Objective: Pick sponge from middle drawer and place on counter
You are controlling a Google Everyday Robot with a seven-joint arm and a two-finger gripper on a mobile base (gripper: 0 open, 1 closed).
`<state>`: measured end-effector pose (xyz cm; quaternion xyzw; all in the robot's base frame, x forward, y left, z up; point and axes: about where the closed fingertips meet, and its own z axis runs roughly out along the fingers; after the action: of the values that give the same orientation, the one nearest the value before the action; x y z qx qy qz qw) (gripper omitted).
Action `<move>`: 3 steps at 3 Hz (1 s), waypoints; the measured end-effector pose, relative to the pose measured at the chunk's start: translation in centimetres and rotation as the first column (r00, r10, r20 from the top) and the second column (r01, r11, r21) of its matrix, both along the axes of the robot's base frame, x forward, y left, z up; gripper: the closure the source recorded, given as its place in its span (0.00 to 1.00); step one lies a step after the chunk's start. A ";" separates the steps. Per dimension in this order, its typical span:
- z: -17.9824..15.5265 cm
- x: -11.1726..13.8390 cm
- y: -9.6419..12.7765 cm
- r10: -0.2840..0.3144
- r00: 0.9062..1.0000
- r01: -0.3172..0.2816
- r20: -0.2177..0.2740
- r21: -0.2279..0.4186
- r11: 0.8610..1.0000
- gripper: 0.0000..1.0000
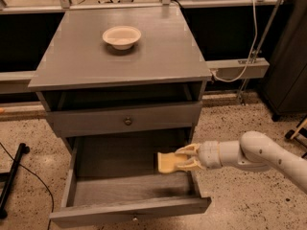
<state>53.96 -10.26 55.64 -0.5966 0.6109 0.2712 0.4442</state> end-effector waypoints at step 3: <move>12.9 0.6 -6.6 -0.046 0.992 0.047 0.116 -0.009 0.999 1.00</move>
Offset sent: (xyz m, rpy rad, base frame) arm -0.0003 -0.0921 0.1321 -0.0057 -0.1255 -0.0889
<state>54.54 -16.85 68.56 -0.5997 0.5993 0.2221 0.4816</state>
